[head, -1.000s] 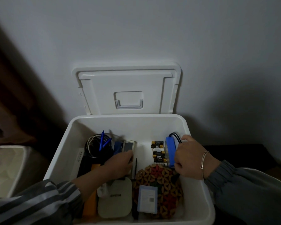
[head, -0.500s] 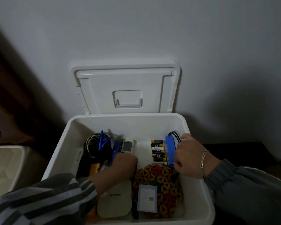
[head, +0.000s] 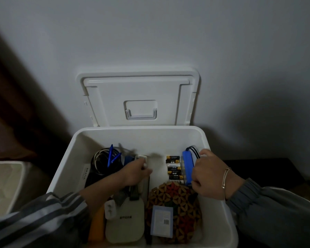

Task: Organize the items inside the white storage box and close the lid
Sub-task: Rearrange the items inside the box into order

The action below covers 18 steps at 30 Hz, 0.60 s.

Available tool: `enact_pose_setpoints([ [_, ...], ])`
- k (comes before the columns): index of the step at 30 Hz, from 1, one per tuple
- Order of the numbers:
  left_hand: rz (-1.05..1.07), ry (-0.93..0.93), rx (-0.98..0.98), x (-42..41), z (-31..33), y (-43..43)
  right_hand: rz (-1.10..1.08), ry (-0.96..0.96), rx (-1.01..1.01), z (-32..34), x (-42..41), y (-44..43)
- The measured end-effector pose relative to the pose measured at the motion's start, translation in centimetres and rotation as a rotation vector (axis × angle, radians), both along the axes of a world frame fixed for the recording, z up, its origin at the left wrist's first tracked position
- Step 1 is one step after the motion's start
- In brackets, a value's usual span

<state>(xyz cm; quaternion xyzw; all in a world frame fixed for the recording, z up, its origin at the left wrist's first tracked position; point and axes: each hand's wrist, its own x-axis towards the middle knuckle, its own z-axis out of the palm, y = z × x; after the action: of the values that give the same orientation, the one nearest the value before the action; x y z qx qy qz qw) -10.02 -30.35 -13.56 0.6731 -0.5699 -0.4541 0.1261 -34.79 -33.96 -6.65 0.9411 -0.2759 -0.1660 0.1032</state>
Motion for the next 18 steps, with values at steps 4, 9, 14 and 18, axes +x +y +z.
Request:
enact_pose_setpoints([
  [4,0.110,0.338,0.163,-0.9,0.0,-1.5,-0.002,-0.010,0.000,0.2,0.1,0.0],
  [9,0.033,0.261,0.202,-3.7,-1.0,-4.9,-0.006,-0.028,0.011,0.0,0.0,0.0],
  [14,-0.158,-0.090,-0.109,-7.3,-3.0,-8.4,0.006,-0.052,0.005,0.0,-0.1,-0.1],
  [18,-0.089,-0.152,-0.284,-8.4,-4.8,-8.1,0.004,-0.068,0.018,0.0,-0.1,-0.1],
])
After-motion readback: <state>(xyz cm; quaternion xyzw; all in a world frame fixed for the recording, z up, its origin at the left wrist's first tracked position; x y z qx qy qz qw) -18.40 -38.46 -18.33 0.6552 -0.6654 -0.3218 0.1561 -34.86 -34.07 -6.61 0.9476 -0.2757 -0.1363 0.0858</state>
